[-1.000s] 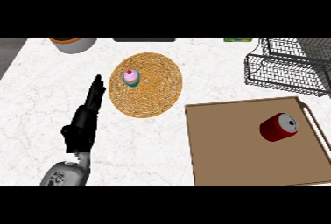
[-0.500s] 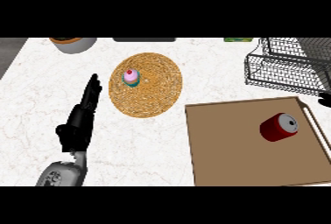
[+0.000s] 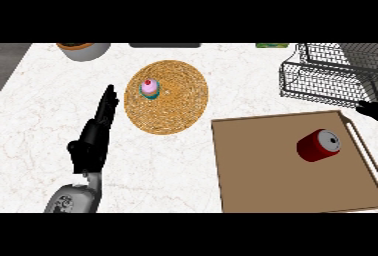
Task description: Pick the can from the tray and place it in the tiered basket
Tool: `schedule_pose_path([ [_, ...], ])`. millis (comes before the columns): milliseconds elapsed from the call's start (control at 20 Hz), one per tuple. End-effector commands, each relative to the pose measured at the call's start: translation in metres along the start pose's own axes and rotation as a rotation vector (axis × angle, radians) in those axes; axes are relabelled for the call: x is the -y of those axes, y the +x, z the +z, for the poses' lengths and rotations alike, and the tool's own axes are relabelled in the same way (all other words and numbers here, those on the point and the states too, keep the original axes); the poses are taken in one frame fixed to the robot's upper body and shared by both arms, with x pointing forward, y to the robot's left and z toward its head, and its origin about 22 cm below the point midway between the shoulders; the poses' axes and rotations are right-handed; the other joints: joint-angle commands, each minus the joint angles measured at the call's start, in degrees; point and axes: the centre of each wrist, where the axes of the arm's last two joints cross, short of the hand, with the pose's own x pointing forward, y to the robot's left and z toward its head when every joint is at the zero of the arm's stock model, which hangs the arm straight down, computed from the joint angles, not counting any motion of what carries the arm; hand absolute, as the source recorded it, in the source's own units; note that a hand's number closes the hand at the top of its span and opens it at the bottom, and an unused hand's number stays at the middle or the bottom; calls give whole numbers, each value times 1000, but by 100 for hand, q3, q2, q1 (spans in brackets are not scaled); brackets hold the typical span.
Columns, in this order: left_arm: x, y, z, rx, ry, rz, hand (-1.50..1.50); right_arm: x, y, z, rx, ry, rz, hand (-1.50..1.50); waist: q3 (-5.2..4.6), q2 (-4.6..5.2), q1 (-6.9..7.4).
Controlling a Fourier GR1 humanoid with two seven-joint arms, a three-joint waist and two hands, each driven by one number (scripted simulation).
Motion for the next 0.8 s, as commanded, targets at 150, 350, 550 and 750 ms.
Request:
schedule_pose_path([
  [150,-4,-4,13,25,-3,4,0,-3,-22,0,-31,16,-28,-150,-1,-5,-1],
  [350,3,-7,-6,-3,-2,10,0,-22,-22,-14,-12,52,-55,-150,-1,-1,-16],
  [550,-6,-5,-4,4,10,-14,0,-54,-28,-18,26,52,-58,-150,1,-3,-15],
  [750,11,1,3,1,6,-3,0,-45,-7,-27,38,43,-64,-150,-1,-6,-17],
])
